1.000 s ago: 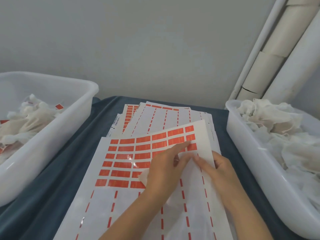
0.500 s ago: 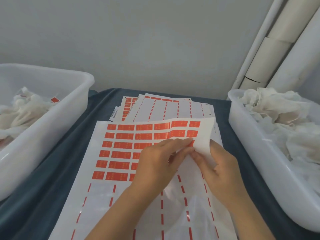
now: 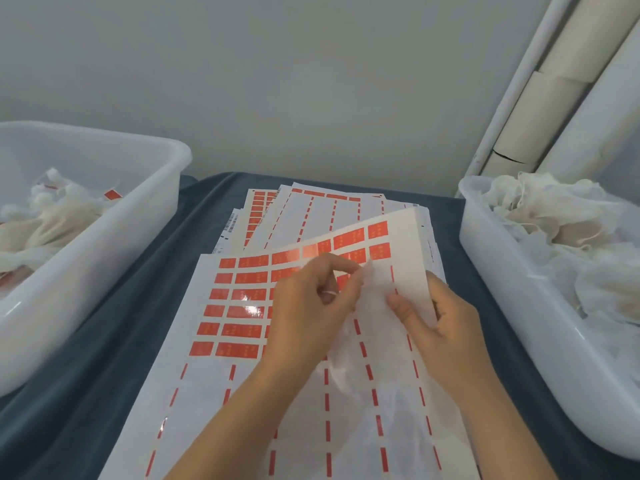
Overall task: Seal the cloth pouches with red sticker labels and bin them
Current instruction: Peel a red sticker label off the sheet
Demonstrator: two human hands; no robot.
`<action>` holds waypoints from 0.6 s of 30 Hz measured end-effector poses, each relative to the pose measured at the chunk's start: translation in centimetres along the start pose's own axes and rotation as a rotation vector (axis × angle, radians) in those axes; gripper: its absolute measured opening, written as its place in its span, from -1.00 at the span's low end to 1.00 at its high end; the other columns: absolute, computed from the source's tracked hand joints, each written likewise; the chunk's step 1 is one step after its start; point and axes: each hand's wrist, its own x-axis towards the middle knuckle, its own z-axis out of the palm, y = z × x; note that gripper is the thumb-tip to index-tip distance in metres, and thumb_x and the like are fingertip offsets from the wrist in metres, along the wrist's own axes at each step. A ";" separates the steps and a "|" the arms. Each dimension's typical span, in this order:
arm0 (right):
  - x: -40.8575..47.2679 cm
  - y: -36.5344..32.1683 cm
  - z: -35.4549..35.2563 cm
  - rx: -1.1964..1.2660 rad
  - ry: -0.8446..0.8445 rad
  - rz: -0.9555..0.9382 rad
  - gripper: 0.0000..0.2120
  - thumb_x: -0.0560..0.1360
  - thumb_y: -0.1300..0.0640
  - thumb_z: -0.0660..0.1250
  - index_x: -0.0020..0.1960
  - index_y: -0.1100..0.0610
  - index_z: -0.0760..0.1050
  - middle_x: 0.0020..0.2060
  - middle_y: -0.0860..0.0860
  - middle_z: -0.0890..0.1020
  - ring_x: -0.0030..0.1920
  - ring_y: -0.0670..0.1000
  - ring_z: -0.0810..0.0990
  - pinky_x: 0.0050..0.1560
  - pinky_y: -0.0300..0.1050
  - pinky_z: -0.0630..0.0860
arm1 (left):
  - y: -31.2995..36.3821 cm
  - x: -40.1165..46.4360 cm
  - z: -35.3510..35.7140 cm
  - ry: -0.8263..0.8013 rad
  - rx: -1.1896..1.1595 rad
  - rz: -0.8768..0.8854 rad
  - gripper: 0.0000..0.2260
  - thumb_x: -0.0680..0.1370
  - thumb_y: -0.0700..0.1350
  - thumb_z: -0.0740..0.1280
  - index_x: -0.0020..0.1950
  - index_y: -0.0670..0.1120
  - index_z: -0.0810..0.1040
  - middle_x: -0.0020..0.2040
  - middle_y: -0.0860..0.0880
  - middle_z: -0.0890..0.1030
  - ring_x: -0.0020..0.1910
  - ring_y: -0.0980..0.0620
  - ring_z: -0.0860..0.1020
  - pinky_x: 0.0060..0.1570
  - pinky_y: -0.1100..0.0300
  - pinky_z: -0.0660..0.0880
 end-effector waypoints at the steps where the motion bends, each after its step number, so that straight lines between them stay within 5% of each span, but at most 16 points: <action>1: 0.2 0.1 -0.1 -0.003 0.010 0.030 -0.66 0.32 -0.24 0.23 0.07 -0.22 0.37 0.05 -0.26 0.54 0.06 -0.09 0.57 0.02 -0.18 0.54 | -0.1 0.3 -0.1 0.052 -0.045 -0.091 -0.89 0.43 0.02 0.39 -0.27 0.18 0.51 -0.42 0.19 0.51 -0.44 0.22 0.45 -0.44 0.56 0.37; 4: 0.7 0.3 -0.1 -0.007 0.026 0.161 -0.50 0.33 -0.21 0.29 0.23 -0.24 0.23 0.25 -0.16 0.47 0.19 -0.02 0.51 0.14 -0.04 0.48 | 0.1 0.9 -0.8 0.140 -0.173 -0.264 -0.93 0.39 0.05 0.41 -0.26 0.11 0.57 -0.39 0.12 0.55 -0.39 0.12 0.49 -0.48 0.56 0.38; 7: 0.7 0.1 0.1 -0.094 0.137 0.134 -0.40 0.35 -0.15 0.37 0.32 -0.18 0.20 0.31 -0.11 0.38 0.22 -0.05 0.44 0.21 0.00 0.44 | 1.1 0.2 -1.8 0.113 -0.143 -0.097 -0.87 0.29 0.19 0.34 -0.28 0.17 0.54 -0.36 0.17 0.55 -0.38 0.20 0.47 -0.46 0.57 0.36; 9: 0.6 -0.3 -0.2 -0.076 0.236 0.056 -0.59 0.31 -0.20 0.33 0.11 -0.14 0.40 0.11 -0.18 0.48 0.02 -0.13 0.50 0.04 -0.20 0.52 | 1.6 -0.6 -2.4 0.058 -0.051 0.101 -0.84 0.28 0.26 0.27 -0.25 0.24 0.51 -0.46 0.21 0.51 -0.45 0.27 0.44 -0.47 0.56 0.33; 12: 0.2 -1.2 -0.5 0.311 -0.093 0.240 -0.55 0.22 -0.31 0.27 -0.20 0.06 0.59 -0.40 -0.11 0.55 -0.43 -0.15 0.49 -0.43 -0.41 0.40 | 0.9 -1.6 -2.8 -0.042 0.182 0.467 -0.86 0.45 0.11 0.31 -0.06 0.13 0.59 -0.27 0.32 0.58 -0.30 0.39 0.50 -0.36 0.59 0.40; 15: -0.1 -1.2 -0.1 0.508 -0.353 0.412 -0.58 0.25 -0.16 0.37 -0.11 0.17 0.63 -0.32 0.14 0.54 -0.50 -0.11 0.35 -0.48 -0.33 0.29 | -0.8 -2.2 -2.6 -0.124 0.387 0.696 -0.79 0.50 0.02 0.29 -0.05 -0.05 0.67 -0.22 0.08 0.68 -0.26 0.22 0.60 -0.26 0.47 0.51; 18: 0.1 -0.9 0.4 0.524 -0.292 0.399 -0.72 0.23 -0.07 0.41 -0.25 0.14 0.64 -0.30 0.18 0.57 -0.51 -0.10 0.34 -0.49 -0.33 0.30 | -1.3 -2.7 -2.5 -0.232 0.400 0.649 -0.79 0.49 0.07 0.30 -0.01 0.02 0.66 -0.23 0.13 0.67 -0.32 0.25 0.58 -0.27 0.55 0.45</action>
